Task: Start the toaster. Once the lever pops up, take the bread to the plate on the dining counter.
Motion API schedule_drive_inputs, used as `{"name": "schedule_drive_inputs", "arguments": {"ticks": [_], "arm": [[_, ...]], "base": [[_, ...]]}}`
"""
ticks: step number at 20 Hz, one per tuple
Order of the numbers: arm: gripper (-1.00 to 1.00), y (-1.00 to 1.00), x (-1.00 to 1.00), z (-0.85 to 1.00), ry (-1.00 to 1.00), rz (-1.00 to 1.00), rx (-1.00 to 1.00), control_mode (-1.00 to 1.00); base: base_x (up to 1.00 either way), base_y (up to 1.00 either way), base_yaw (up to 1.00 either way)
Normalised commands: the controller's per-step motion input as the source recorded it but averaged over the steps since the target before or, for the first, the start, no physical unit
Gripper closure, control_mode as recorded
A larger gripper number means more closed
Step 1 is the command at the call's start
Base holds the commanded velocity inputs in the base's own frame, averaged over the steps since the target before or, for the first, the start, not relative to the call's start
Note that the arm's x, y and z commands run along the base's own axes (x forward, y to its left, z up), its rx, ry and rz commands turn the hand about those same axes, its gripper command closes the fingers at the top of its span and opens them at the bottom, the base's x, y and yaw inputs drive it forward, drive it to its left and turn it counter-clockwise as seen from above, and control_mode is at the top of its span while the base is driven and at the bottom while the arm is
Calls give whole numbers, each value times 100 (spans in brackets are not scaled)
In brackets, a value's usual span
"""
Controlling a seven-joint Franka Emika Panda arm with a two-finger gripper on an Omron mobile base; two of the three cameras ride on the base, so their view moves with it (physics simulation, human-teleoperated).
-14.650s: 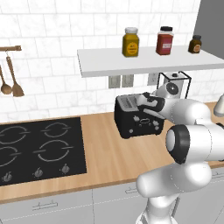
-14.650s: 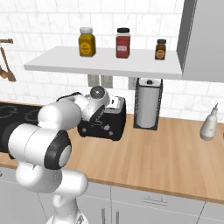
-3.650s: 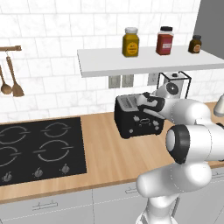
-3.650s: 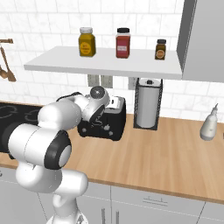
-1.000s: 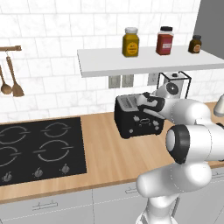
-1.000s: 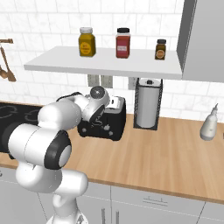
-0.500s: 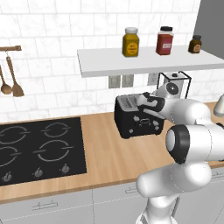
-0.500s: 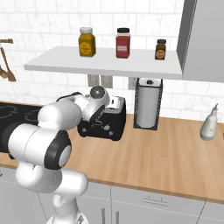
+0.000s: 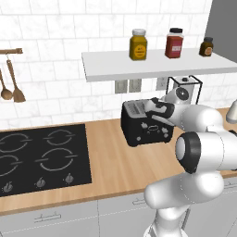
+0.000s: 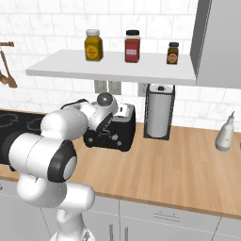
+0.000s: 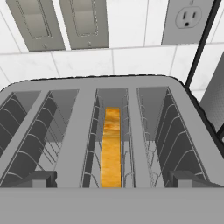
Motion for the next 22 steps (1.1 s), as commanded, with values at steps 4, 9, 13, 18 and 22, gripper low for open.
{"name": "schedule_drive_inputs", "arguments": {"ticks": [4, 9, 13, 18, 22], "arm": [[-100, 0, 0, 0, 0, 0, 0, -100], [-100, 0, 0, 0, 0, 0, 0, -100], [-100, 0, 0, 0, 0, 0, 0, -100], [-100, 0, 0, 0, 0, 0, 0, -100], [-100, 0, 0, 0, 0, 0, 0, -100]], "base": [[0, 0, 0], [0, 0, 0], [0, 0, 0], [0, 0, 0], [0, 0, 0]]}}
